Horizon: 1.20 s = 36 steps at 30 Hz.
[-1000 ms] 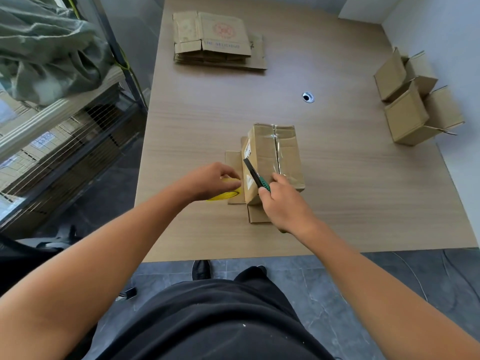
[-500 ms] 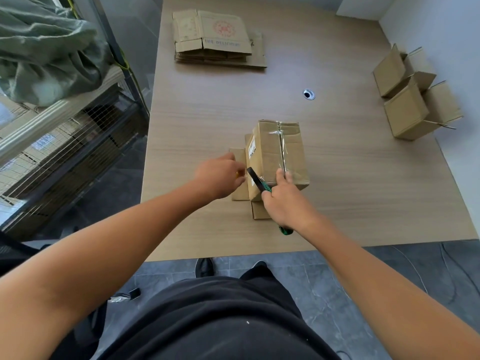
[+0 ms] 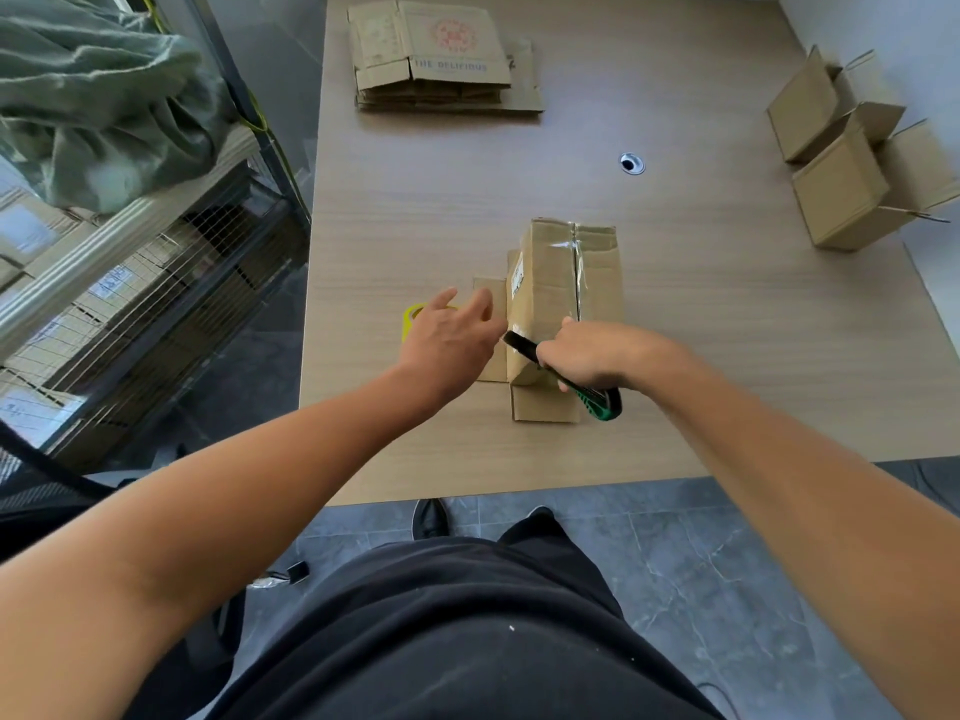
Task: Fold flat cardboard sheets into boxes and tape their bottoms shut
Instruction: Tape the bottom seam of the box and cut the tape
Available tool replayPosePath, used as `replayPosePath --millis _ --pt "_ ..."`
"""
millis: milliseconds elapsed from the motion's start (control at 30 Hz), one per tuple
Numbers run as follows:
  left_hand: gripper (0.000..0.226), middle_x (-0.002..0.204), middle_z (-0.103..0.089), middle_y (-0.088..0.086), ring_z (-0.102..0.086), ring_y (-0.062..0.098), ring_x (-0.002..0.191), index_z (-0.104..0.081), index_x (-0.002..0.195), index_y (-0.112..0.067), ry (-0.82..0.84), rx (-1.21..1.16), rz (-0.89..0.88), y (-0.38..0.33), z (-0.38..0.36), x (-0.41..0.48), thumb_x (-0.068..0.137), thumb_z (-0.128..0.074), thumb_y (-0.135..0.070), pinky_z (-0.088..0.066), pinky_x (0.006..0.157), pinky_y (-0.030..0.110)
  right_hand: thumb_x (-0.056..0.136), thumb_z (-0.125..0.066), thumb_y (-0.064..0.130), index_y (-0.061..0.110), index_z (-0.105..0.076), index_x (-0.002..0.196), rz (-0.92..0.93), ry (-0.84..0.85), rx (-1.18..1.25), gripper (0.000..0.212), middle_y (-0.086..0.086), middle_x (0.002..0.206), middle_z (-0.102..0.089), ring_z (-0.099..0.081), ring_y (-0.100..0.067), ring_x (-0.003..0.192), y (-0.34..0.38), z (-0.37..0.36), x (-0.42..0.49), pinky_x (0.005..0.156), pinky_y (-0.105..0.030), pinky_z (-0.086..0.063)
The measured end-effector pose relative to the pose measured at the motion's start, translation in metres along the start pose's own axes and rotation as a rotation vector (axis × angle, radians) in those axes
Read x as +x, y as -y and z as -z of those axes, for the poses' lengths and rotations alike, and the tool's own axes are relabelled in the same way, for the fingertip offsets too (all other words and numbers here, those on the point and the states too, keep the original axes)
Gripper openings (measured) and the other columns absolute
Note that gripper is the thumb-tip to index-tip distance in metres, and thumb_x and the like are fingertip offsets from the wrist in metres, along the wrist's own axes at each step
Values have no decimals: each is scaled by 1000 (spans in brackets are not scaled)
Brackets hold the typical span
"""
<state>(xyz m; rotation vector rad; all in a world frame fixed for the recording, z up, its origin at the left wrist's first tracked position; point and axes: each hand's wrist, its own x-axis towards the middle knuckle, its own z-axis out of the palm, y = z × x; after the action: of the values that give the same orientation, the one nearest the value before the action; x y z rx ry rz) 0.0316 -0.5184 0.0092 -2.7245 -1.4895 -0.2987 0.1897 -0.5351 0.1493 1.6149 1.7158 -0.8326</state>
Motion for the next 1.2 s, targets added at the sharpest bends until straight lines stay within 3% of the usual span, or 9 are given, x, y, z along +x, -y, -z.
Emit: replayPosePath --millis 133,200,300,500,633,767,867,1000,1200 --pt "7 91 -60 8 -58 31 51 -67 79 -15 -15 -90 90 -4 -3 -5 81 -73 -13 -53 91 44 105 -30 19 10 -53 124 -51 -79 23 30 -22 149 -40 -47 -29 120 -7 -12 8 97 -38 -40" --pt "7 91 -61 6 -61 31 62 -68 79 -14 -46 -150 119 -2 -3 -11 83 -74 -15 -53 84 41 103 -33 29 4 -46 144 -100 -151 43 51 -16 167 2 -11 -35 152 -12 -40 23 120 -49 -24" --pt "6 94 -62 3 -61 28 73 -71 84 -15 -67 -232 163 7 0 -25 88 -70 -19 -50 80 36 103 -33 35 0 -65 123 -57 -294 150 51 -13 163 30 24 -31 152 -18 -79 38 124 -50 -14" --pt "17 103 -63 4 -61 28 83 -75 97 -15 111 -192 323 41 -19 -62 96 -63 -27 -41 90 38 103 -41 34 1 -64 91 132 -758 303 42 -18 166 15 21 -33 152 -23 -125 52 126 -45 -3" --pt "14 93 -61 5 -62 29 64 -74 82 -14 218 40 302 60 -41 -98 92 -70 -23 -43 100 48 100 -43 38 7 -60 83 232 -992 238 39 -21 158 -25 -15 -36 151 -10 -159 57 112 -49 -25" --pt "11 93 -61 4 -58 28 56 -70 75 -18 204 88 259 59 -54 -127 78 -77 -9 -41 91 48 102 -34 44 10 -62 104 324 -816 315 45 -7 117 -58 -53 -28 114 18 -173 89 101 -47 -34" --pt "16 99 -60 2 -55 26 60 -69 78 -21 186 73 269 57 -66 -139 74 -75 -7 -36 86 45 104 -37 43 14 -53 101 319 -613 380 34 1 86 -58 -54 -24 80 41 -178 125 92 -49 -40" --pt "9 104 -57 5 -53 30 76 -69 85 -20 123 -30 361 53 -82 -152 79 -75 -15 -37 82 45 100 -49 38 9 -51 106 289 -646 348 29 -9 95 -58 -54 -34 86 58 -189 162 74 -44 -42" --pt "19 108 -59 9 -51 31 77 -71 107 -16 -76 -19 390 49 -107 -168 88 -71 -12 -39 74 41 93 -64 29 5 -54 126 247 -738 208 42 -17 114 -55 -53 -38 97 67 -195 188 77 -46 -42"
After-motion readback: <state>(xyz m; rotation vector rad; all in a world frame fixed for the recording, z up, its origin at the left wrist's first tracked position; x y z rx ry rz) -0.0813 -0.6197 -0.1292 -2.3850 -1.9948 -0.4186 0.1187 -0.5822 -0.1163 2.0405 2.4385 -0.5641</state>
